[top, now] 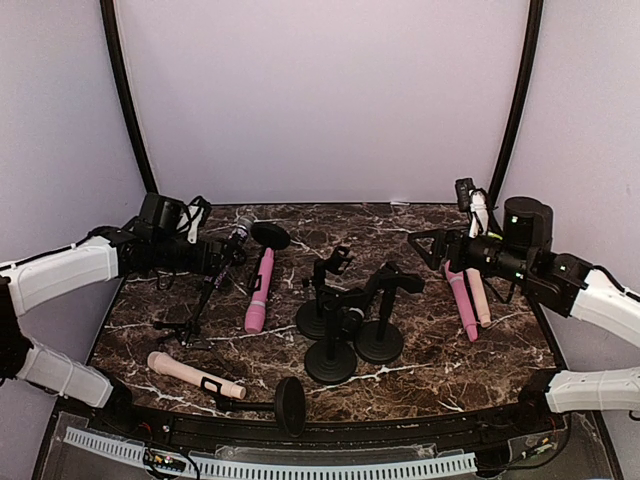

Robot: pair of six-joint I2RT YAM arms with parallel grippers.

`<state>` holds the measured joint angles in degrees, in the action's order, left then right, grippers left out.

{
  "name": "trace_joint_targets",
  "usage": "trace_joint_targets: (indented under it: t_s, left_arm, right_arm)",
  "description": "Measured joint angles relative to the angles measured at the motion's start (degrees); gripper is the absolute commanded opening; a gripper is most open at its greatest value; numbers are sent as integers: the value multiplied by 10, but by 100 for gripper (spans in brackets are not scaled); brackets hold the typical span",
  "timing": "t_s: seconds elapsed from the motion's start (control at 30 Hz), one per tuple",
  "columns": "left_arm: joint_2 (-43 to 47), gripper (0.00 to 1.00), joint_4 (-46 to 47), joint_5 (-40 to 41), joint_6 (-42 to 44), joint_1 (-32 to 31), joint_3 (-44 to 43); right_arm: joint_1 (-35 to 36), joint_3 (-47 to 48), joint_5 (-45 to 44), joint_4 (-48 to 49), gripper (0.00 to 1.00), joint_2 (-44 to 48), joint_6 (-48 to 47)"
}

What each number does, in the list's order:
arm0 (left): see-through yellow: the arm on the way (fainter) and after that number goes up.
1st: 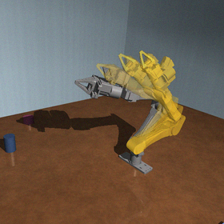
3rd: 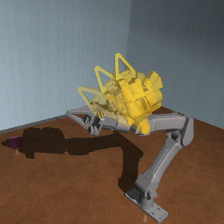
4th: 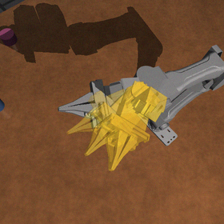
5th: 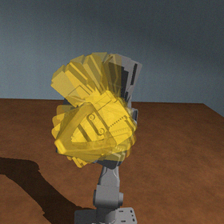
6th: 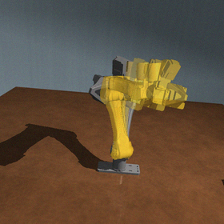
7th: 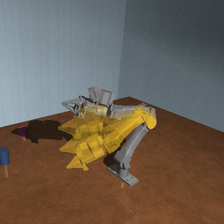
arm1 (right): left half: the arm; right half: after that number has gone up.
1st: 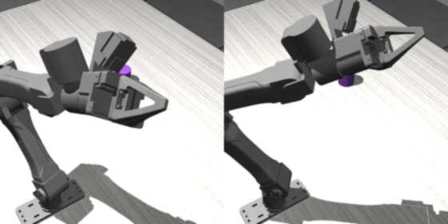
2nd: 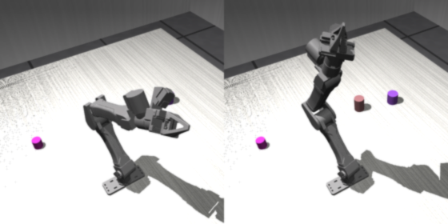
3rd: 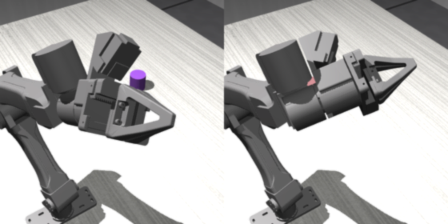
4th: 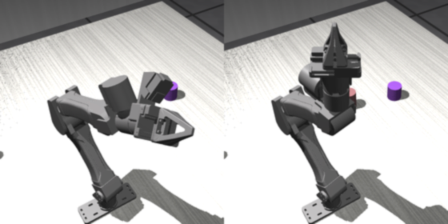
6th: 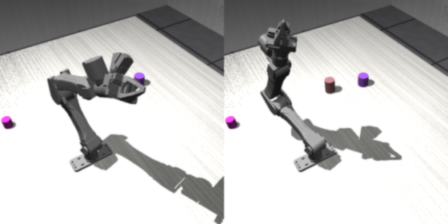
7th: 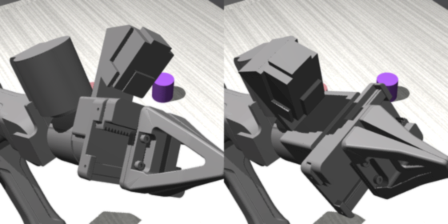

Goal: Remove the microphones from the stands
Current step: Pick up the microphone stand with the microphone from the center of the board.

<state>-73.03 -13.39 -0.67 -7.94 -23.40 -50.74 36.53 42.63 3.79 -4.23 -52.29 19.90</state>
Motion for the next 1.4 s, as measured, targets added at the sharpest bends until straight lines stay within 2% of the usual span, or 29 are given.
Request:
trace_joint_targets:
  t_s: [0.1, 0.27, 0.57, 0.83, 0.93, 1.13, 1.4]
  left_arm:
    - [-51, 73, -15, -4, 6, 0, -26]
    - [-135, 64, -44, 16, 32, 0, -82]
    - [-150, 33, -63, 52, 63, 0, -84]
    - [-153, 24, -60, 41, 78, 0, -84]
    - [-162, 14, -56, 33, 80, 0, -84]
    - [-170, 1, -50, 31, 75, 1, -84]
    - [-141, 0, -51, 45, 78, 3, -69]
  right_arm:
    - [-1, 0, -3, 0, 99, -2, 3]
    - [-2, -4, -11, 3, 99, 3, 7]
    - [-2, -15, -26, 5, 99, 24, 8]
    - [-4, -17, -27, 17, 99, 23, 9]
    - [-5, -22, -40, 28, 99, 22, 11]
    - [-5, -19, -83, 53, 99, 1, 16]
    - [-5, 9, -116, 82, 98, -24, 20]
